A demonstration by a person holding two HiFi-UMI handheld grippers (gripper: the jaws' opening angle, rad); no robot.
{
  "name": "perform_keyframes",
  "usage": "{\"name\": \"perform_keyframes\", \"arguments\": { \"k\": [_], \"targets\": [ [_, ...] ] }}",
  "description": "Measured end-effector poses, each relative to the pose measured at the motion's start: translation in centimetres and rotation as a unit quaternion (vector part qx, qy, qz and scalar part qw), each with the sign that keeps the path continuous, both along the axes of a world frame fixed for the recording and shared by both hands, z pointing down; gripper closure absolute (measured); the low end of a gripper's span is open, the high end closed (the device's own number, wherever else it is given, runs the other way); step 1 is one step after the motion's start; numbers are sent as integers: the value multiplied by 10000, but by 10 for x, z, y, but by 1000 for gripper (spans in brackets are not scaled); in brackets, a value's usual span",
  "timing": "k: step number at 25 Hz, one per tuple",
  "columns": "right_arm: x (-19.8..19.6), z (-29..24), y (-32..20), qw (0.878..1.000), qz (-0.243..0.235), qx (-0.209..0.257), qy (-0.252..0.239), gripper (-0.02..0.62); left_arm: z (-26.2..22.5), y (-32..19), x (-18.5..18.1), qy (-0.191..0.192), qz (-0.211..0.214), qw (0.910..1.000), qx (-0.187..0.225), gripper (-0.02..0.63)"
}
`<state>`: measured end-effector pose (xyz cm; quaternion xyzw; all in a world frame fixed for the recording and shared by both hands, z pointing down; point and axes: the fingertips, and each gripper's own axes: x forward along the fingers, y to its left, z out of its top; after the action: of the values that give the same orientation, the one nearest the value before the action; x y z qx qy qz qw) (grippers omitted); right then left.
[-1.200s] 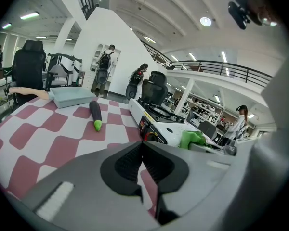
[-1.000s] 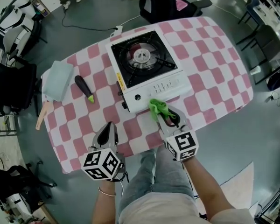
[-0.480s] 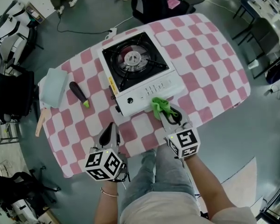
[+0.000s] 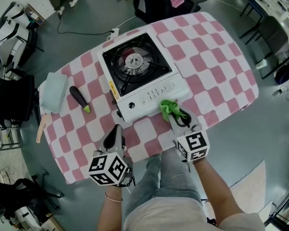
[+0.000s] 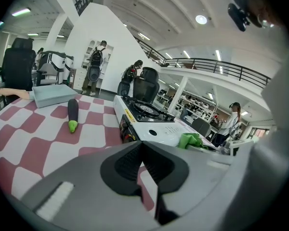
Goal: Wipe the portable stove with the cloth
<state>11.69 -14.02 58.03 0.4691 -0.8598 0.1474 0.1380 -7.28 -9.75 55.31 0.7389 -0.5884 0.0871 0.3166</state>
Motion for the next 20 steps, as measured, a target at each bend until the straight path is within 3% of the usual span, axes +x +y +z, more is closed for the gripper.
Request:
{"name": "perform_keyframes", "arguments": {
  "k": [20],
  "targets": [
    [66,6,-19,9976,672,-151,102,512,-13,-8,21,-47,160,9999,30,606]
  ]
}}
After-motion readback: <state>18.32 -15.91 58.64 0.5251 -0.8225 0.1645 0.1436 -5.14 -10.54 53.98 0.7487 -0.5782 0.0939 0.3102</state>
